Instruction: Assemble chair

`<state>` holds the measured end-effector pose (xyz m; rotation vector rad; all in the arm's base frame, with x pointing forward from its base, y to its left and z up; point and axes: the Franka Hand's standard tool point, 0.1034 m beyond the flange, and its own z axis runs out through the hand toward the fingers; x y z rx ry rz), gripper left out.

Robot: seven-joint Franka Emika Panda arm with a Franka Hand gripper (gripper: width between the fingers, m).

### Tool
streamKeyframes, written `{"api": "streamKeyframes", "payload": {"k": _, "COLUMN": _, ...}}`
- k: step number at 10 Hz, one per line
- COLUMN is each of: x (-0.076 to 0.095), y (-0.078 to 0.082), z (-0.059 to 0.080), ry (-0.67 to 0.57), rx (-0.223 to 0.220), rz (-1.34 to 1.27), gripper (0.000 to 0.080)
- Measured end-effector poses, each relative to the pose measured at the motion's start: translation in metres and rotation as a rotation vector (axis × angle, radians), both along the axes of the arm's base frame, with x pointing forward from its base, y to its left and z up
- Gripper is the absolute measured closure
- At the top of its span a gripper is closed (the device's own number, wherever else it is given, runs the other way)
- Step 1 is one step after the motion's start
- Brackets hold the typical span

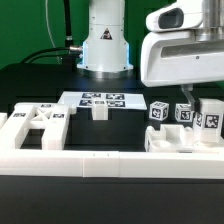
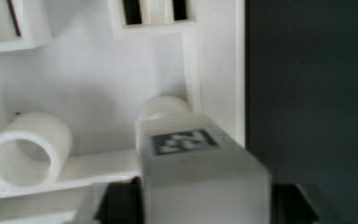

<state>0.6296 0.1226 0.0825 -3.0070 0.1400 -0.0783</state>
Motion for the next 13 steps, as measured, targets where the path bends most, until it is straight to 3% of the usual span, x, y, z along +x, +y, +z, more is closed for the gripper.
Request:
{"api": "streamKeyframes", "payload": {"k": 1, "x": 0.0002, "y": -0.0013, "z": 0.0000, "ry": 0.000, "rx": -0.001, "rz": -0.002, "gripper": 0.0501}}
{"api": "streamKeyframes", "payload": {"k": 4, "x": 0.0005, "y": -0.0020, "z": 0.0001, "ry": 0.002, "rx": 0.001, "rz": -0.021, "gripper": 0.0501}}
{"api": "streamKeyframes", "payload": {"k": 8, "x": 0.0005, "y": -0.0016, "z": -0.0001, "ry": 0.066, "rx": 0.069, "rz": -0.446, "gripper": 0.0502}}
{"api": "streamKeyframes", "payload": {"k": 13, "x": 0.0003, "y": 0.0014, "z": 0.0002, "ry": 0.123, "rx": 0.099, "rz": -0.798, "gripper": 0.0502}}
